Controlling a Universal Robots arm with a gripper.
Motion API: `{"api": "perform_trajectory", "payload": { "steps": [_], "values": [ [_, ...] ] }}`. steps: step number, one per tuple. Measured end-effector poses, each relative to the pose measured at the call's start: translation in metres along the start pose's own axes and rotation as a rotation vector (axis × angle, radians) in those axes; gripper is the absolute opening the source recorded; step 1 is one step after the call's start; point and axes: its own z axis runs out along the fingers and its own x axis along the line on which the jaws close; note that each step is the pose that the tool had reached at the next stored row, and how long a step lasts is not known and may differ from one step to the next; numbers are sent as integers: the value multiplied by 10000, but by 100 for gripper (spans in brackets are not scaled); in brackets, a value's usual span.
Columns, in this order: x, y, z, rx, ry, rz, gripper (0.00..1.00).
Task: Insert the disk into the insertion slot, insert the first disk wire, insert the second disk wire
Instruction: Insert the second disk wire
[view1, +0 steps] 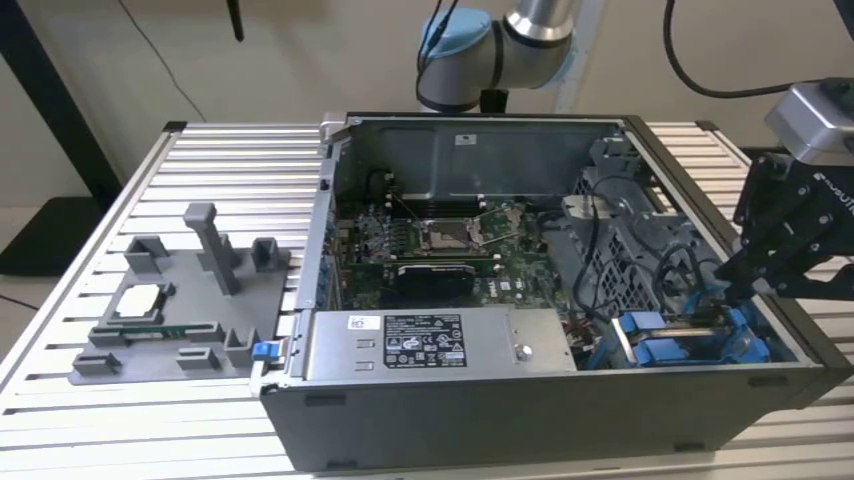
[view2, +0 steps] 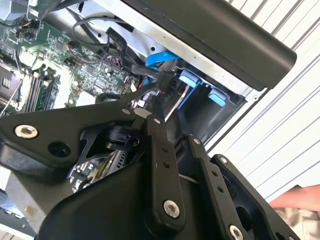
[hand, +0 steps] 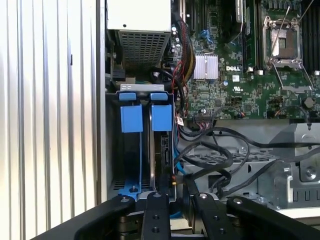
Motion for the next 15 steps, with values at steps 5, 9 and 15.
{"api": "perform_trajectory", "payload": {
  "steps": [5,9,15],
  "values": [
    [-21,-29,1,-20,29,6,100],
    [-57,-42,0,-46,170,23,100],
    [-91,-60,-7,-45,347,41,100]
  ]
}}
